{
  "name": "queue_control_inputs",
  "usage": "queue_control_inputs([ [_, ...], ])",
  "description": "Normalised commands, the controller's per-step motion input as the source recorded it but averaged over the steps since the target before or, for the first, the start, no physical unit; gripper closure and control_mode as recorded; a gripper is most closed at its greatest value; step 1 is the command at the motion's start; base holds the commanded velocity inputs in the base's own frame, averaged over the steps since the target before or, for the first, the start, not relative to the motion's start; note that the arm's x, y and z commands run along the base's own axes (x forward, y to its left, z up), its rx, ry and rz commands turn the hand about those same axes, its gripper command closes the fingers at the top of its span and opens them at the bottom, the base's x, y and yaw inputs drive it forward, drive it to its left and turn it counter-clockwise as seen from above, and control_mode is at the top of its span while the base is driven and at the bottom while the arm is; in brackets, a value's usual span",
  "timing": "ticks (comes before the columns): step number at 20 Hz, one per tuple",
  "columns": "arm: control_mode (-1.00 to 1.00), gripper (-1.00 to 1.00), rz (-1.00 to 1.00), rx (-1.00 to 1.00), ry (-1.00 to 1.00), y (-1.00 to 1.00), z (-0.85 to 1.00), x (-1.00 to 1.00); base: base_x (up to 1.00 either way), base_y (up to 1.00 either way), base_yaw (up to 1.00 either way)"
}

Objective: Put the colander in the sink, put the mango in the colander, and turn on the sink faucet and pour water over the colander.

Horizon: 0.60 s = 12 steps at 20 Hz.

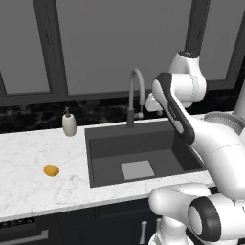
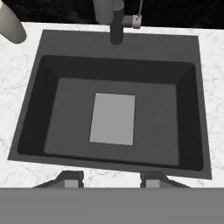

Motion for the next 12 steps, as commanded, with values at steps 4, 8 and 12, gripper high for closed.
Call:
queue_control_inputs([
  [4,-1.00,-1.00,-0.03,0.02,0.00,-0.10,-0.04,-0.06,0.00,0.00,0.00],
  [8,-1.00,-1.00,-0.20,0.12,0.00,-0.53,-0.19,-0.10,0.00,0.00,0.00],
  [12,-1.00,-1.00,-0.42,0.15,0.03,-0.77,-0.28,-0.01,0.00,0.00,0.00],
])
